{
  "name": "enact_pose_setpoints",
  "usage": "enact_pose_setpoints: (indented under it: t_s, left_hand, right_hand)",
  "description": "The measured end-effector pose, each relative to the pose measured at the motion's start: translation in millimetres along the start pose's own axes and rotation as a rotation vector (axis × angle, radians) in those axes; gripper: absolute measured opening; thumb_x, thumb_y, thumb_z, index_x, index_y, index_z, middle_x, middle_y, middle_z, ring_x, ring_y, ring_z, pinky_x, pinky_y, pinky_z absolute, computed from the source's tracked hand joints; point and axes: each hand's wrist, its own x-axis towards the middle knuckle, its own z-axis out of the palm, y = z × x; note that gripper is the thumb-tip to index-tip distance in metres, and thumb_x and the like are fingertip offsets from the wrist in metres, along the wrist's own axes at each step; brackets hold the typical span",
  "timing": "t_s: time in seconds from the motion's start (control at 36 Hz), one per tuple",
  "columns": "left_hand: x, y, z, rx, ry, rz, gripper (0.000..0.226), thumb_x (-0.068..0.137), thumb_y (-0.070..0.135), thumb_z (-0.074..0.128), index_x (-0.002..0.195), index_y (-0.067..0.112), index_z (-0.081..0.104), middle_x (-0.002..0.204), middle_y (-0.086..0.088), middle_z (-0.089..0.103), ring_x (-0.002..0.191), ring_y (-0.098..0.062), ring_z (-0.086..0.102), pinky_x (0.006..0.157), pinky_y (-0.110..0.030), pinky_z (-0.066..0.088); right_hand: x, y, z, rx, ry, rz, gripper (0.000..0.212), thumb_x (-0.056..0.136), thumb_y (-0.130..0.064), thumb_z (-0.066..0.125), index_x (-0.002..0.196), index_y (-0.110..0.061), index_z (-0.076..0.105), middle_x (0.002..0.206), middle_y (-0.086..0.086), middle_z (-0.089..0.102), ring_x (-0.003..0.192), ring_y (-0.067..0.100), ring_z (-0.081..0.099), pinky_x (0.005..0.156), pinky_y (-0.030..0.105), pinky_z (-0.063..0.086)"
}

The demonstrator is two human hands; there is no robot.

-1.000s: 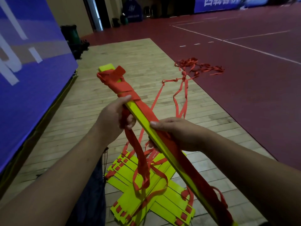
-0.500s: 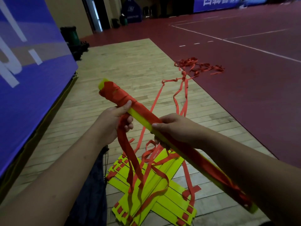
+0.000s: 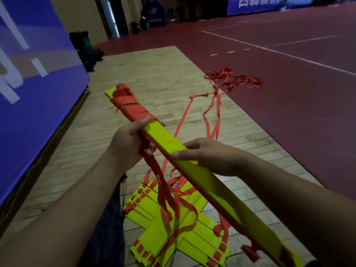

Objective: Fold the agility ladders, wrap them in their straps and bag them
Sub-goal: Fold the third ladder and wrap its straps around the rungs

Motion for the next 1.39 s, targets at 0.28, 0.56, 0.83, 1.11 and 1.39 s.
enact_pose_setpoints:
  t_s: [0.28, 0.56, 0.83, 1.11, 1.39]
  left_hand:
    - [-2.8, 0.3, -11.0, 0.467, -0.048, -0.219, 0.067, 0.085, 0.065, 0.044, 0.101, 0.002, 0.058, 0.053, -0.006, 0.049, 0.047, -0.024, 0.057, 0.046, -0.026, 0.044]
    - [6.2, -10.9, 4.9, 0.122, 0.176, -0.082, 0.044, 0.095, 0.034, 0.061, 0.057, 0.014, 0.053, 0.043, -0.002, 0.031, 0.036, -0.017, 0.040, 0.041, -0.021, 0.034]
    - [-0.4, -5.5, 0.6, 0.239, -0.019, -0.107, 0.051, 0.079, 0.060, 0.053, 0.079, 0.009, 0.053, 0.048, 0.000, 0.037, 0.044, -0.017, 0.051, 0.047, -0.023, 0.045]
    - [-3.0, -6.5, -3.1, 0.272, -0.045, -0.211, 0.059, 0.095, 0.055, 0.050, 0.115, 0.000, 0.057, 0.073, -0.012, 0.062, 0.062, -0.022, 0.065, 0.052, -0.024, 0.052]
    - [1.0, -7.8, 4.3, 0.121, 0.031, -0.096, 0.037, 0.091, 0.037, 0.057, 0.101, 0.002, 0.062, 0.062, -0.007, 0.054, 0.049, -0.012, 0.051, 0.041, -0.017, 0.039]
  right_hand:
    - [-1.7, -7.3, 5.3, 0.013, 0.078, -0.050, 0.026, 0.098, -0.006, 0.062, 0.118, -0.001, 0.047, 0.102, 0.025, 0.071, 0.059, 0.026, 0.066, 0.052, 0.035, 0.056]
    - [6.5, -5.5, 13.2, -0.301, 0.234, -0.042, 0.040, 0.092, -0.051, 0.065, 0.103, -0.015, 0.050, 0.087, 0.006, 0.065, 0.065, 0.012, 0.056, 0.060, 0.028, 0.046]
    - [-0.3, -4.0, 10.8, 0.160, 0.063, -0.056, 0.027, 0.097, -0.011, 0.065, 0.110, 0.009, 0.052, 0.090, 0.022, 0.068, 0.076, 0.036, 0.071, 0.076, 0.049, 0.061]
    - [8.6, -4.6, 21.3, -0.414, 0.309, -0.064, 0.023, 0.098, -0.017, 0.062, 0.093, -0.016, 0.039, 0.090, 0.012, 0.058, 0.068, 0.019, 0.060, 0.059, 0.030, 0.054]
    - [8.3, -5.9, 14.6, -0.186, 0.241, -0.006, 0.042, 0.090, -0.034, 0.075, 0.117, -0.017, 0.047, 0.096, 0.007, 0.074, 0.086, 0.022, 0.071, 0.074, 0.037, 0.053]
